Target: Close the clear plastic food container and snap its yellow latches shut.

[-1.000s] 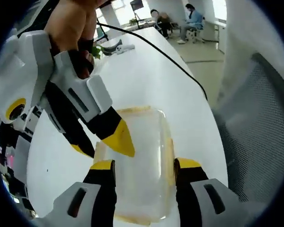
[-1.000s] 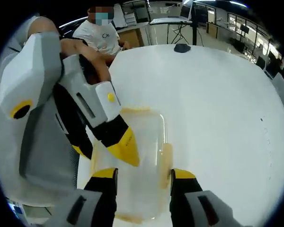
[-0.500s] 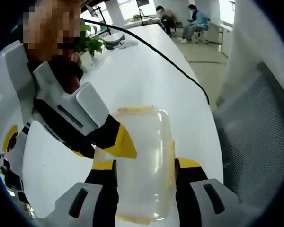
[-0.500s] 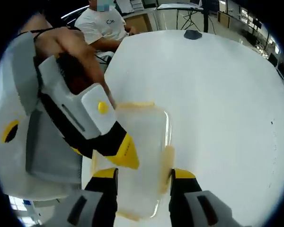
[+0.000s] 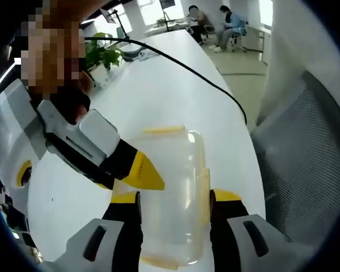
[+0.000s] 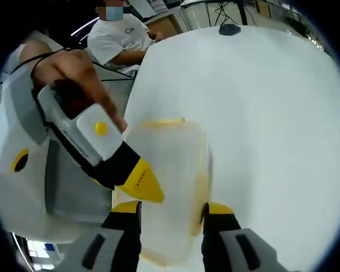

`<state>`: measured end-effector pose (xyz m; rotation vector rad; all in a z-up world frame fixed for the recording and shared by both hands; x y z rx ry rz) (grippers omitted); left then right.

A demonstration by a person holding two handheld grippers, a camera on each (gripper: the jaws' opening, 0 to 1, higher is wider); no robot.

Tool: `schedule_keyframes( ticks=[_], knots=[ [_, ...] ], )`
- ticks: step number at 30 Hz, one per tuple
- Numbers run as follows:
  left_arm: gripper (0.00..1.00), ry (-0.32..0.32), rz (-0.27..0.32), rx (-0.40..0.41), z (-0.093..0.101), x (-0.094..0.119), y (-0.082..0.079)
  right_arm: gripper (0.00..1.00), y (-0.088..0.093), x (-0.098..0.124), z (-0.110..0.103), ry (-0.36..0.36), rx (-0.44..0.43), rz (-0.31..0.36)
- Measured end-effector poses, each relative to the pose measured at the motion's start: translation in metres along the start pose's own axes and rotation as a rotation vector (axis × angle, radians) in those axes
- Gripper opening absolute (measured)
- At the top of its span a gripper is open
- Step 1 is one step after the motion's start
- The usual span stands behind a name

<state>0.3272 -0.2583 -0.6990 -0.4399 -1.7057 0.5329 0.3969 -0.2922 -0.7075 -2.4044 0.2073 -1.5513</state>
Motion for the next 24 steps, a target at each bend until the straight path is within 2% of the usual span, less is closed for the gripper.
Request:
schedule_keyframes(
  ticks=[3,4,5,6,7,9,12,16,17,19,21,22,24],
  knots=[
    [0.43,-0.058,-0.015,-0.046,0.003,-0.002,-0.001,0.4,-0.004,-0.002,-0.003,0.021,0.01,-0.032],
    [0.41,-0.065,0.013,-0.096,0.008,-0.004,-0.003,0.42,-0.006,-0.004,-0.006,0.026,0.005,-0.041],
    [0.39,-0.112,-0.005,-0.099,0.006,-0.001,-0.001,0.44,-0.006,-0.005,-0.007,0.032,0.022,-0.053],
    [0.37,0.017,0.044,-0.036,0.027,-0.009,-0.001,0.44,-0.007,-0.005,-0.006,0.057,0.032,-0.068],
    [0.37,-0.088,0.046,-0.04,0.013,0.001,-0.001,0.44,-0.007,-0.006,-0.007,0.046,0.02,-0.061],
    [0.35,-0.093,0.047,-0.079,0.013,0.002,-0.003,0.44,-0.005,-0.005,-0.006,0.038,0.013,-0.035],
    [0.36,-0.106,0.024,-0.08,0.013,-0.003,-0.005,0.45,-0.004,-0.004,-0.005,0.03,0.013,-0.019],
    [0.38,-0.122,0.039,-0.099,0.012,-0.001,-0.004,0.49,-0.004,-0.004,-0.005,0.031,-0.031,-0.001],
    [0.38,-0.119,0.042,-0.101,0.012,0.0,-0.004,0.52,-0.002,-0.002,-0.001,0.064,-0.069,0.002],
    [0.38,-0.12,0.058,-0.083,0.013,0.0,-0.004,0.63,0.0,0.001,0.005,0.116,-0.054,0.014],
    [0.38,-0.121,0.065,-0.084,0.013,0.0,-0.003,0.63,0.001,0.001,0.001,0.102,-0.056,0.021],
    [0.38,-0.119,0.069,-0.075,0.013,0.001,-0.004,0.62,-0.002,0.001,-0.001,0.102,-0.024,0.039],
    [0.38,-0.121,0.065,-0.081,0.014,0.0,-0.004,0.64,-0.002,0.002,-0.001,0.14,-0.004,0.044]
  ],
)
Point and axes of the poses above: the point that each gripper's makers call its tool centre point, and the gripper's own axes: x roughly backward along the fingers, z roughly to its right, y roughly out of its underside, the point moved 5 cm from there along x, roughly backward along the fingers, and after that the axes turned 6 degrees about x, right-handed, at the moved point
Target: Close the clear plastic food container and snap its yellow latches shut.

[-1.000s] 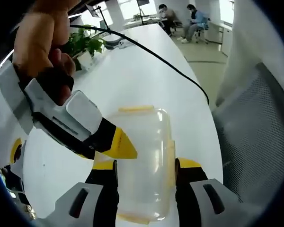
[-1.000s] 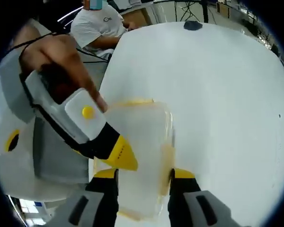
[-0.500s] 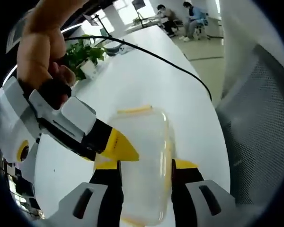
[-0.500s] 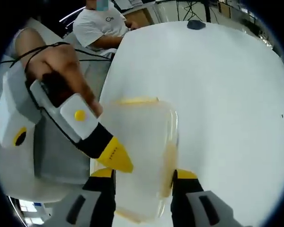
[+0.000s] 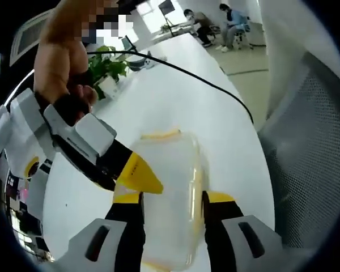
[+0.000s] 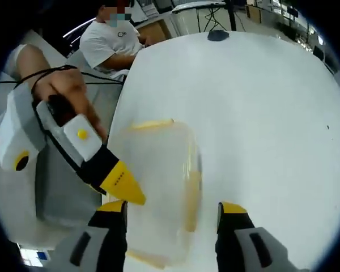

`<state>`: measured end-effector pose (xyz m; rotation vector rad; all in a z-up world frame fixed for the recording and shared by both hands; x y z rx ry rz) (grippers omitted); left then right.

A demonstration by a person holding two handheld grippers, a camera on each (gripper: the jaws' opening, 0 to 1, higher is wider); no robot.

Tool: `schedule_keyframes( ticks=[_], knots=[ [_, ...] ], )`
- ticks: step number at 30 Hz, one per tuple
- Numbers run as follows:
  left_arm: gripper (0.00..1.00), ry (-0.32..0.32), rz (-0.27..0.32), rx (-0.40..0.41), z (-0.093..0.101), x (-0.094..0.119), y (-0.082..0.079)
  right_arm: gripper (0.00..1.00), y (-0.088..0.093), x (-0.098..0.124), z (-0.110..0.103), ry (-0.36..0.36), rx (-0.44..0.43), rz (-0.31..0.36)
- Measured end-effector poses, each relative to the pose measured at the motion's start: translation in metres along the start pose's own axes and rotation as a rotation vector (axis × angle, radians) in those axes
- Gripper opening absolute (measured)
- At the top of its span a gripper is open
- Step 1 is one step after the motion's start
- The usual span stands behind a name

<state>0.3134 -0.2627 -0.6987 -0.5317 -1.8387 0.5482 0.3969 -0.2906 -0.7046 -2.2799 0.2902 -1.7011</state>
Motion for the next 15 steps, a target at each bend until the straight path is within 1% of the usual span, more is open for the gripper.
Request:
schedule_keyframes(
  ticks=[1,2,3,4,5,8,10,11,12,13,14,15],
  knots=[
    [0.38,-0.001,0.001,0.0,0.0,0.0,0.0,0.64,0.0,0.001,0.0,0.004,0.002,0.004],
    [0.37,0.005,0.014,0.001,0.0,0.0,-0.001,0.64,0.001,0.002,0.0,0.014,0.001,0.008],
    [0.36,0.024,0.038,0.009,0.003,0.001,-0.005,0.62,0.002,0.003,-0.003,0.013,-0.001,0.007],
    [0.35,0.017,0.03,0.024,0.0,0.002,-0.004,0.61,0.003,0.005,-0.004,0.017,0.007,0.019],
    [0.35,0.018,0.034,0.023,0.001,0.002,-0.005,0.6,0.004,0.005,-0.004,0.02,0.009,0.023],
    [0.39,0.032,0.048,0.032,0.0,0.004,-0.008,0.6,0.008,0.01,-0.002,0.055,0.021,0.012],
    [0.41,0.061,0.054,0.031,0.0,0.006,-0.01,0.58,0.009,0.017,-0.002,0.084,0.045,0.022],
    [0.42,0.083,0.053,0.034,0.001,0.008,-0.009,0.58,0.007,0.02,-0.004,0.089,0.037,0.048],
    [0.42,0.117,0.058,0.045,0.003,0.009,-0.009,0.59,0.007,0.023,-0.007,0.089,0.031,0.059],
    [0.42,0.188,0.069,0.052,0.009,0.012,-0.01,0.59,0.007,0.025,-0.009,0.102,0.033,0.068],
    [0.43,0.173,0.06,0.044,0.007,0.013,-0.009,0.59,0.008,0.026,-0.011,0.113,0.046,0.068],
    [0.43,0.15,0.052,0.029,0.0,0.016,-0.007,0.59,0.01,0.028,-0.016,0.118,0.066,0.07]
  ],
)
Point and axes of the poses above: the point that each gripper's makers call its tool centre point, and the gripper's own axes: x roughly backward along the fingers, z roughly to its right, y roughly out of its underside, the point moved 5 cm from there along x, roughly backward along the fingers, and after that the axes turned 6 degrees about x, right-handed, at the moved point
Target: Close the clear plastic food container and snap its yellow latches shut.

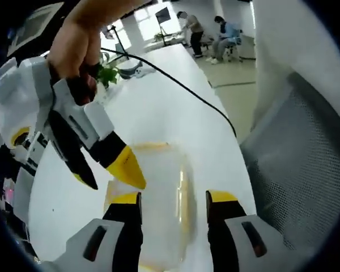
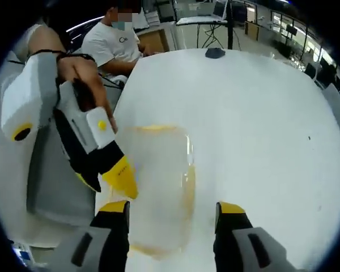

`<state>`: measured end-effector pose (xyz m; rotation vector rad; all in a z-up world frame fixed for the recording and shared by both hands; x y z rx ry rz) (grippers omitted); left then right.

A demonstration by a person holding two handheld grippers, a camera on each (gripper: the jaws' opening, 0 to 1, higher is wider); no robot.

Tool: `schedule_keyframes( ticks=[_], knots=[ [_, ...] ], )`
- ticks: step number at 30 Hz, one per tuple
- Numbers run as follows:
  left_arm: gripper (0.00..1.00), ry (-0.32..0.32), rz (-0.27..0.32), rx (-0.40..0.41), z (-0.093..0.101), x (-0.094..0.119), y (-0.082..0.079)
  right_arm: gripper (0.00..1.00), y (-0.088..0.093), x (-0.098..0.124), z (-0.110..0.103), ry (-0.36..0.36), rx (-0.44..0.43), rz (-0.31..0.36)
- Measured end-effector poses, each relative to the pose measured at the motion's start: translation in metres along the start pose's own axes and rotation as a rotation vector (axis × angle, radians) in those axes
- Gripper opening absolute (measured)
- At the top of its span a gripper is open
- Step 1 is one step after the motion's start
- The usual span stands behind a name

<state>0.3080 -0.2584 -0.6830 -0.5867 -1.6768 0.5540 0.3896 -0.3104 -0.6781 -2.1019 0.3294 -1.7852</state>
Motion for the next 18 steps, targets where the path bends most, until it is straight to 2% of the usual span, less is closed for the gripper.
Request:
schedule_keyframes(
  ticks=[2,3,5,6,8,10,13,14,15,17,18],
  knots=[
    [0.44,0.035,0.006,0.042,-0.003,0.005,0.001,0.61,0.001,0.003,-0.006,0.002,0.0,0.013],
    [0.45,0.021,0.007,0.054,-0.009,0.008,0.002,0.65,0.0,0.005,-0.01,0.019,0.009,0.038],
    [0.45,0.03,0.005,0.1,-0.018,0.015,0.004,0.71,0.003,0.008,-0.014,0.053,0.039,0.044],
    [0.43,-0.01,0.004,0.107,-0.028,0.019,0.007,0.74,0.005,0.008,-0.016,0.068,0.04,0.047],
    [0.45,-0.017,0.0,0.097,-0.036,0.023,0.01,0.8,0.012,0.008,-0.024,0.082,0.033,0.056],
    [0.55,-0.027,-0.033,0.155,-0.044,0.025,0.019,0.84,0.021,0.006,-0.031,0.095,0.021,0.061],
    [0.64,-0.017,-0.075,0.16,-0.051,0.024,0.033,0.87,0.03,0.003,-0.04,0.113,-0.004,0.066],
    [0.69,-0.009,-0.102,0.195,-0.051,0.023,0.041,0.88,0.032,0.002,-0.044,0.125,-0.006,0.079],
    [0.77,0.008,-0.097,0.198,-0.05,0.021,0.044,0.9,0.033,0.001,-0.049,0.137,-0.002,0.085],
    [0.84,0.008,-0.106,0.153,-0.048,0.019,0.049,0.95,0.035,-0.003,-0.052,0.156,0.001,0.093],
    [0.85,0.032,-0.138,0.119,-0.046,0.018,0.055,0.96,0.035,-0.006,-0.053,0.171,0.006,0.099]
  ],
)
Point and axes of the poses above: the point that each gripper's makers call its tool centre point, and the gripper's own axes: x roughly backward along the fingers, z roughly to its right, y roughly out of its underside, the point moved 5 cm from there along x, roughly backward along the fingers, and after that the axes turned 6 degrees about x, right-handed, at the moved point
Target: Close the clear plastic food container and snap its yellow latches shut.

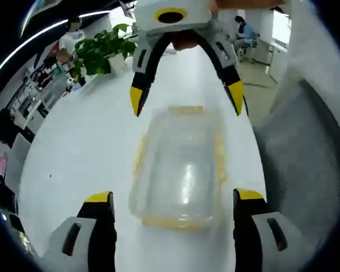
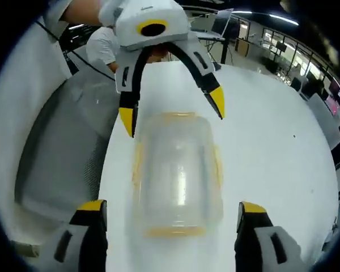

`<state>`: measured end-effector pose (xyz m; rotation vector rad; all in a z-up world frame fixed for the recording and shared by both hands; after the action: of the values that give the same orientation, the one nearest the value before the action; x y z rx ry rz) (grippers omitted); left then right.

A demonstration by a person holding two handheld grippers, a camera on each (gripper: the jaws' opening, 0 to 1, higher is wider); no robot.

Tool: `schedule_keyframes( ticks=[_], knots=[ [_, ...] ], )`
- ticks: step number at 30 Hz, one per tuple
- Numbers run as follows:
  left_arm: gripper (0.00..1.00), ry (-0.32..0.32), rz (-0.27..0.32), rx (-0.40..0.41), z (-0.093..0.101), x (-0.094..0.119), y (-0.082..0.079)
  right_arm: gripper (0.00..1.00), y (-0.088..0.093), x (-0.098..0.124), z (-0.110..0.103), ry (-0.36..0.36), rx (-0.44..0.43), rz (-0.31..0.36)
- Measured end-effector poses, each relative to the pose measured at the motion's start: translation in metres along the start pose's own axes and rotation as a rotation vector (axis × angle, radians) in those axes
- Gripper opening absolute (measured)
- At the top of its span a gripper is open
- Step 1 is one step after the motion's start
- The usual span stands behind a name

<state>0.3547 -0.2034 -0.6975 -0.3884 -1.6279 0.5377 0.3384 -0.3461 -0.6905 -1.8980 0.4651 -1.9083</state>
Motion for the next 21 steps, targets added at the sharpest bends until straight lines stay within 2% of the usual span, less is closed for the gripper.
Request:
schedule_keyframes(
  ticks=[3,8,9,10,11,12,15,21],
  knots=[
    [0.87,0.01,-0.018,-0.027,0.002,-0.007,0.005,0.94,0.003,-0.006,0.004,0.069,0.011,-0.017],
    [0.78,0.009,-0.023,-0.011,0.002,-0.017,0.007,0.86,0.002,-0.018,0.007,0.097,-0.011,-0.002],
    [0.76,-0.004,-0.023,-0.021,0.001,-0.017,0.008,0.81,0.003,-0.021,0.006,0.089,-0.012,-0.008],
    [0.76,-0.004,-0.018,-0.019,0.001,-0.017,0.007,0.73,0.004,-0.023,0.001,0.06,0.011,-0.025],
    [0.76,0.0,-0.023,-0.029,0.002,-0.016,0.008,0.73,0.004,-0.02,0.009,0.092,0.053,-0.024],
    [0.76,-0.011,-0.025,-0.018,0.0,-0.015,0.01,0.73,0.002,-0.02,0.01,0.096,0.012,-0.016],
    [0.76,-0.009,-0.022,-0.018,-0.001,-0.01,0.018,0.72,-0.004,-0.024,0.01,0.099,0.019,0.007],
    [0.75,-0.014,-0.026,-0.017,-0.01,-0.001,0.032,0.72,-0.022,-0.035,0.018,0.098,0.03,-0.003]
  ],
)
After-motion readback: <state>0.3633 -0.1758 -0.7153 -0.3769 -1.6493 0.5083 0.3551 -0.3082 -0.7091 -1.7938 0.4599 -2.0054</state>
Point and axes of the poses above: the point that each gripper's makers call its tool centre point, and the gripper's own axes: x roughly backward along the fingers, z roughly to its right, y roughly out of its underside, the point moved 5 cm from there along x, roughly backward along the fingers, and after that the axes turned 6 degrees about x, right-handed, at the moved point
